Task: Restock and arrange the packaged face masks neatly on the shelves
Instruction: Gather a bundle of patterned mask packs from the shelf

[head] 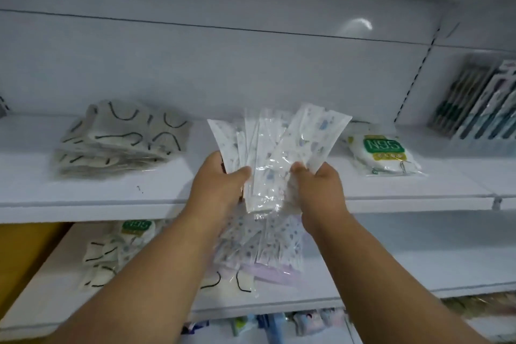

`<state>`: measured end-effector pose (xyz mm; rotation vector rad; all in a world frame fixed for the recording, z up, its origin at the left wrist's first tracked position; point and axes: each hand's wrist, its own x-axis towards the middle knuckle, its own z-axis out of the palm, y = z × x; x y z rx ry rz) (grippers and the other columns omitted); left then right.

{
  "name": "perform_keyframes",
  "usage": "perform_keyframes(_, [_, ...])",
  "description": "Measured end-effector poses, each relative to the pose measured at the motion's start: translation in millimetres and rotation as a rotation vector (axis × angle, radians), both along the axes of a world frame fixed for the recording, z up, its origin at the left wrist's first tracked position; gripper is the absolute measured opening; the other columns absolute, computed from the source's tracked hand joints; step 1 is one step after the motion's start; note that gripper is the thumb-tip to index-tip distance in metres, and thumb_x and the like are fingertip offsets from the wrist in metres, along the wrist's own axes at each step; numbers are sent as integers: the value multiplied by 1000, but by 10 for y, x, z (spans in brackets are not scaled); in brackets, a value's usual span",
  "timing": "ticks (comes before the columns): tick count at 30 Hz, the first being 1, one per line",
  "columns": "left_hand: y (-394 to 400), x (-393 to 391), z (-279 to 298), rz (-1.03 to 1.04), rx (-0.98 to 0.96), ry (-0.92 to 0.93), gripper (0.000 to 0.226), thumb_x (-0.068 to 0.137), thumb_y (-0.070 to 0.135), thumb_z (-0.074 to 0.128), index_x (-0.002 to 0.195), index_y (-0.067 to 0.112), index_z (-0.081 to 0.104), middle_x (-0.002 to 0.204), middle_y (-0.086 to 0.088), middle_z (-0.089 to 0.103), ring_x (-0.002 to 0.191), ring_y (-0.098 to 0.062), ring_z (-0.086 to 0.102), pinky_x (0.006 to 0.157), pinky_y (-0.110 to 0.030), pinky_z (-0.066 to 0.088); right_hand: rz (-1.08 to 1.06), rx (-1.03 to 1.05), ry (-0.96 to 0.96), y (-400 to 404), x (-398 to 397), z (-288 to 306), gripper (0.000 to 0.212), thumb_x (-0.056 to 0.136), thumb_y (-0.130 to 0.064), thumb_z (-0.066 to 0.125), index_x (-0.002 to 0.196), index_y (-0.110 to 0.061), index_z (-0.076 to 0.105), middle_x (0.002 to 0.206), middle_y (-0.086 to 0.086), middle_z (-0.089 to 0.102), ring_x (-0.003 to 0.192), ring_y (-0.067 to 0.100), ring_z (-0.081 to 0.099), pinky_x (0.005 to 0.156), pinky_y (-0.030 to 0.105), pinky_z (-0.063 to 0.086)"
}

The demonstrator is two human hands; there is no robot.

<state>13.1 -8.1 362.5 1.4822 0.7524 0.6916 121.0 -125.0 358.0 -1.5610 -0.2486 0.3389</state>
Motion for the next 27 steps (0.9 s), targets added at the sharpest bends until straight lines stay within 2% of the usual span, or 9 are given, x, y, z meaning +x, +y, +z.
perform_keyframes(4, [485, 735, 342, 37, -91, -50, 23, 93, 10, 66, 116, 3, 63, 112, -12, 68, 83, -29, 69, 61, -32, 60, -33, 3, -21, 345, 697, 501, 5, 92, -15, 62, 87, -13, 63, 74, -1, 58, 67, 18, 59, 52, 17, 48])
perform_keyframes(7, [735, 1055, 498, 65, -72, -37, 28, 91, 0, 64, 120, -2, 60, 114, -17, 65, 77, -23, 66, 51, -24, 55, 67, -28, -97, 554, 1033, 658, 28, 92, -15, 62, 118, -5, 62, 87, 2, 63, 75, 19, 64, 46, 9, 43])
perform_keyframes(9, [815, 1170, 462, 107, -28, 21, 26, 87, -2, 65, 112, -1, 62, 106, -16, 67, 70, -23, 64, 50, -25, 54, 113, -264, -212, 634, 1105, 636, 35, 93, -19, 61, 127, -13, 56, 116, -1, 63, 109, 21, 63, 71, 14, 43])
perform_keyframes(10, [816, 1201, 416, 135, 2, 74, 23, 85, -2, 65, 108, 0, 63, 102, -17, 68, 64, -23, 64, 49, -26, 54, 121, -519, -410, 665, 1162, 529, 34, 93, -20, 60, 127, -19, 55, 122, -4, 60, 118, 22, 58, 77, 20, 38])
perform_keyframes(13, [752, 1219, 167, 129, 82, 280, 12, 83, -4, 62, 91, 4, 64, 88, -19, 71, 45, -24, 63, 43, -31, 53, 188, -500, -214, 811, 1437, 211, 27, 89, -14, 60, 116, -9, 63, 98, 1, 63, 105, 28, 64, 78, 32, 52])
perform_keyframes(15, [696, 1192, 27, 117, 104, 386, 12, 83, -4, 61, 84, 8, 61, 77, -18, 69, 34, -21, 58, 35, -24, 43, 160, -509, -233, 869, 1531, 44, 21, 82, -13, 62, 101, -7, 69, 87, 8, 68, 87, 31, 69, 79, 42, 60])
perform_keyframes(19, [750, 1210, -45, 150, 308, 454, 19, 77, 9, 62, 96, 10, 63, 86, -11, 70, 68, -33, 70, 51, -28, 44, 220, -705, -434, 830, 1566, 27, 21, 83, -25, 67, 99, -11, 68, 85, 5, 66, 85, 29, 67, 67, 27, 45])
perform_keyframes(23, [650, 1155, 51, 220, 683, 667, 53, 84, 23, 70, 128, 8, 46, 112, -11, 58, 99, -34, 60, 64, -32, 35, 40, -809, -652, 715, 1475, -13, 70, 81, -47, 74, 130, -10, 39, 127, 12, 47, 116, 34, 52, 85, 37, 43])
perform_keyframes(27, [502, 984, 54, 247, 812, 734, 60, 89, 34, 69, 137, 10, 42, 129, -16, 46, 108, -38, 57, 69, -37, 39, -14, -731, -780, 629, 1339, -32, 68, 84, -52, 71, 131, -11, 43, 130, 13, 46, 118, 34, 50, 96, 41, 43])
